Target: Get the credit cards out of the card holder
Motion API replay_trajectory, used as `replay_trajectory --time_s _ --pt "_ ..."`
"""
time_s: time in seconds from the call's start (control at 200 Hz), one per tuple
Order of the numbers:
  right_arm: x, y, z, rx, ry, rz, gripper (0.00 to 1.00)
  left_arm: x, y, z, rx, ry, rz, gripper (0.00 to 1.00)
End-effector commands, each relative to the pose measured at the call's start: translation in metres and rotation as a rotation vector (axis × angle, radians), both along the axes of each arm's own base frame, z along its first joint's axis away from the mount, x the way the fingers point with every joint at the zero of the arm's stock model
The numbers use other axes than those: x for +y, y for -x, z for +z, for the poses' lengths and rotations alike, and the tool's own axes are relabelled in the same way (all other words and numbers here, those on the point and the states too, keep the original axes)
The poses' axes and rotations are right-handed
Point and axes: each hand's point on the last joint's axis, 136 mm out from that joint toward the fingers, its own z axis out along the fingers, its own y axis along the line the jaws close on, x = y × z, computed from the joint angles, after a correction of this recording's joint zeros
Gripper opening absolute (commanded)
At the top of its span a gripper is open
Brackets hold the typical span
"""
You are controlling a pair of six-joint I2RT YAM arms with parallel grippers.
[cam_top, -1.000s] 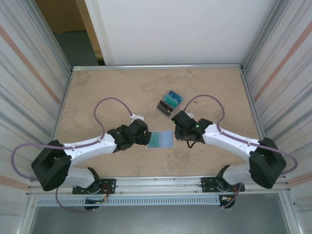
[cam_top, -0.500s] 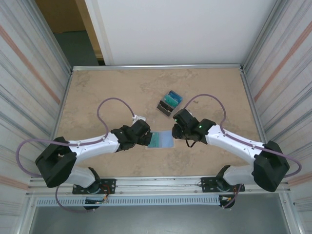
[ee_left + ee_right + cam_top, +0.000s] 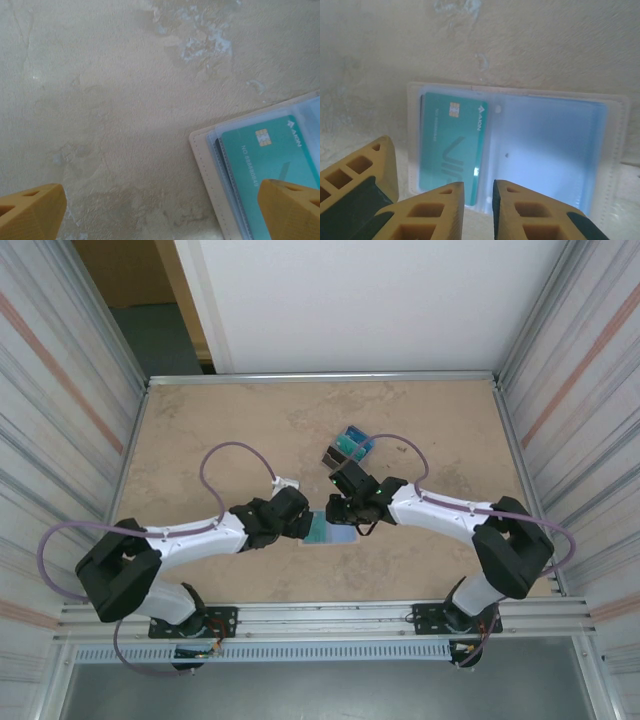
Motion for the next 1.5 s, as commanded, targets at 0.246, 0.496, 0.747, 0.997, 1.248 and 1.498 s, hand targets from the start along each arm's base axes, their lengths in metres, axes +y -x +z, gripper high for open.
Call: replay_trajectory --time_s 0.246,0.496,0.747,0.997,1.248,1.498 --pt "0.017 0.001 -0.022 0.117 -0.141 -0.017 0.18 0.005 -0.001 -0.016 0.013 -0.061 0.026 0.99" --pt "0.016 0.004 -0.036 0.147 -0.129 -0.018 0.17 0.006 -0.003 -0.021 0.031 -0.109 0.017 0.99" --pt "0.014 0.005 -0.043 0.17 -0.143 -0.029 0.17 0.009 -0.001 -0.025 0.042 -0.129 0.018 0.99" --pt "0.015 0.004 -0.044 0.177 -0.16 -0.032 0.17 0.012 0.001 -0.03 0.056 -0.157 0.019 0.99" --pt "0.015 0.005 -0.048 0.185 -0.169 -0.032 0.15 0.014 0.002 -0.034 0.072 -0.173 0.018 0.99" --pt "0.012 0.006 -0.053 0.195 -0.171 -0.044 0.15 0.014 0.004 -0.036 0.08 -0.177 0.017 0.99"
